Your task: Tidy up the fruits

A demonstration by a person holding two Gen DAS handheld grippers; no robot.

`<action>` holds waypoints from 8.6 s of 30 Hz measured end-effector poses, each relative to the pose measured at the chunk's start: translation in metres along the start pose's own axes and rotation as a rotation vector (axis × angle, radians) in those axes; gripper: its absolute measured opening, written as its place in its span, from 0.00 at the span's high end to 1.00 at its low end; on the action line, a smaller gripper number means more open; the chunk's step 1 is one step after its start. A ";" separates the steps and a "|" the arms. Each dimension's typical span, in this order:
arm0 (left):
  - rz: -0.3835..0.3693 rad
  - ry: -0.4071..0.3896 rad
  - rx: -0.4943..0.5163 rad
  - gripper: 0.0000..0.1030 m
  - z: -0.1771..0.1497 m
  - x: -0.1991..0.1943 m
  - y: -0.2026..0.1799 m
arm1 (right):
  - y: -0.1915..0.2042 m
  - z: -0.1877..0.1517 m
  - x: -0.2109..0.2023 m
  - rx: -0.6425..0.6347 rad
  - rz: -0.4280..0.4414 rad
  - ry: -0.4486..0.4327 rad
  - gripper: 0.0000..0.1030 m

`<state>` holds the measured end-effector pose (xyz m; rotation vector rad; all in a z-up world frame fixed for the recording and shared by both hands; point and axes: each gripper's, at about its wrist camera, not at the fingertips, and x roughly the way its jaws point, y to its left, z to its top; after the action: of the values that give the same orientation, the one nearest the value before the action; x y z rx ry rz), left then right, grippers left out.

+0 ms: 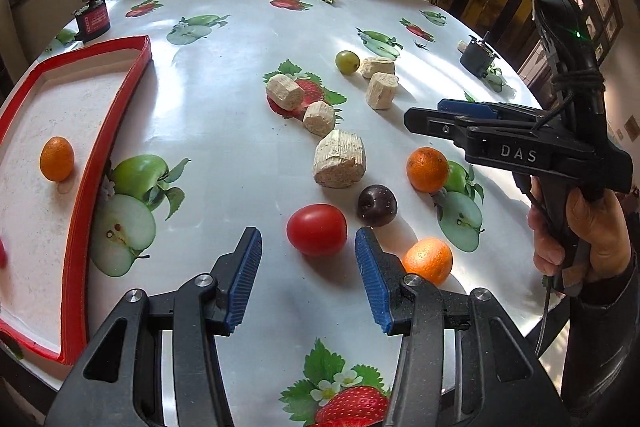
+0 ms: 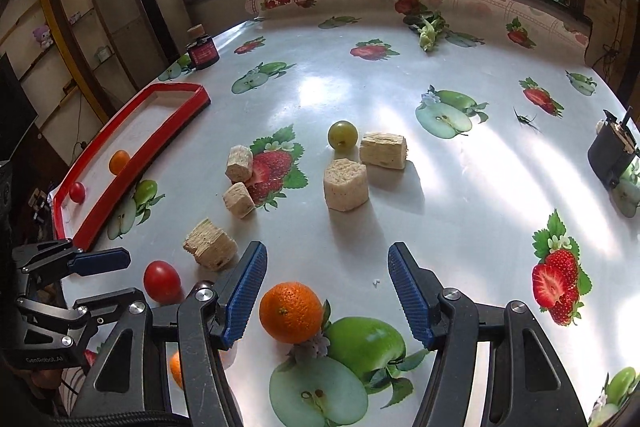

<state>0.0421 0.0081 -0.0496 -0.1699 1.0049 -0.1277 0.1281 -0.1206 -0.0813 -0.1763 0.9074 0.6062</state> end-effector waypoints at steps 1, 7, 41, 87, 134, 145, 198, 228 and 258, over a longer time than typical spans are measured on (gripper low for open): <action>-0.003 0.007 0.003 0.54 0.001 0.003 -0.001 | 0.000 0.004 0.005 0.000 -0.006 0.004 0.37; -0.025 0.016 0.003 0.56 0.003 0.018 0.000 | -0.005 0.026 0.038 0.012 -0.044 0.036 0.46; 0.056 -0.114 -0.132 0.69 -0.007 -0.046 0.081 | 0.079 0.033 0.014 -0.124 0.067 -0.011 0.69; 0.289 -0.181 -0.340 0.69 0.016 -0.077 0.240 | 0.236 0.107 0.090 -0.274 0.268 0.031 0.69; 0.326 -0.144 -0.329 0.52 0.008 -0.076 0.181 | 0.165 0.074 0.033 -0.213 0.200 -0.034 0.47; 0.292 -0.147 -0.287 0.52 0.010 -0.075 0.147 | 0.119 0.046 0.002 -0.156 0.148 -0.055 0.46; -0.020 0.061 -0.011 0.66 0.051 0.052 -0.018 | 0.002 -0.043 -0.017 0.018 0.059 0.015 0.65; 0.050 -0.089 -0.106 0.66 0.015 -0.034 0.043 | 0.046 -0.027 -0.037 -0.055 0.089 -0.032 0.66; 0.128 -0.148 -0.239 0.66 -0.022 -0.081 0.117 | 0.128 -0.002 -0.024 -0.194 0.174 -0.031 0.66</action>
<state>-0.0163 0.1356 -0.0173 -0.3281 0.8792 0.1217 0.0437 -0.0266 -0.0501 -0.2639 0.8389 0.8571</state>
